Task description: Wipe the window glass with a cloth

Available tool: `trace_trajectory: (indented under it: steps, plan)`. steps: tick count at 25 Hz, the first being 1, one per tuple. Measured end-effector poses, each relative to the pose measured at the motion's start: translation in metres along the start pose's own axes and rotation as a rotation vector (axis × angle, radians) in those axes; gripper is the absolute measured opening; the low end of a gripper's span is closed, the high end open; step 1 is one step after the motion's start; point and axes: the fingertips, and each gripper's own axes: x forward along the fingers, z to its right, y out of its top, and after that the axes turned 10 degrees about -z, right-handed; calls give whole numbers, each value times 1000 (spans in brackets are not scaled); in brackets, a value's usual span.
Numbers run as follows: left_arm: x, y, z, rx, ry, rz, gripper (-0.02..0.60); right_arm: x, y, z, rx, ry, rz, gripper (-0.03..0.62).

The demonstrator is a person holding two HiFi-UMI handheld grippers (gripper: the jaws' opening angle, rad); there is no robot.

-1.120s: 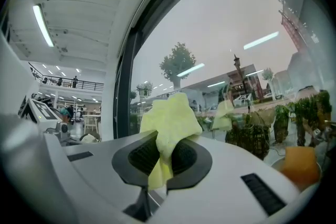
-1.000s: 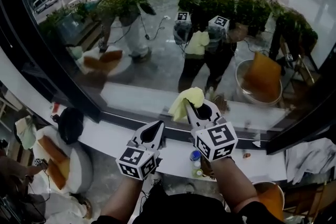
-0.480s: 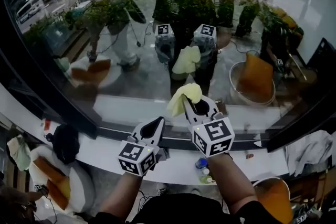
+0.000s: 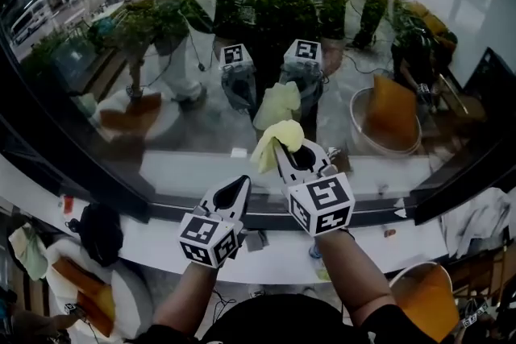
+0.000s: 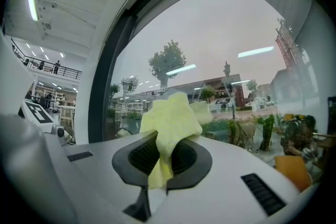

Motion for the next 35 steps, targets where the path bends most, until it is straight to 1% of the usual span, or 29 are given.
trace_trajectory:
  steps: [5, 11, 15, 18, 22, 27, 31, 35]
  plan:
    - [9, 4, -4, 14, -23, -8, 8, 9, 4, 7, -16, -38, -7, 43]
    - [0, 3, -19, 20, -47, -13, 8, 20, 10, 3, -46, -128, -24, 43]
    - [-4, 4, -23, 34, -69, -11, 8, 22, 11, 2, -87, -195, -33, 43]
    - [-3, 4, -23, 45, -82, -11, 8, 22, 11, 5, -93, -221, -33, 43]
    - [4, 1, -19, 45, -101, -18, 8, 22, 8, 9, -85, -217, -39, 43]
    - [8, 0, -19, 46, -109, -15, 8, 30, 7, 5, -83, -195, -35, 43]
    - [19, 4, 3, 48, -103, -21, 8, 20, 9, 19, -83, -164, -35, 43]
    - [13, 10, 16, 32, -94, -9, 8, 10, 15, 14, -101, -129, -43, 43]
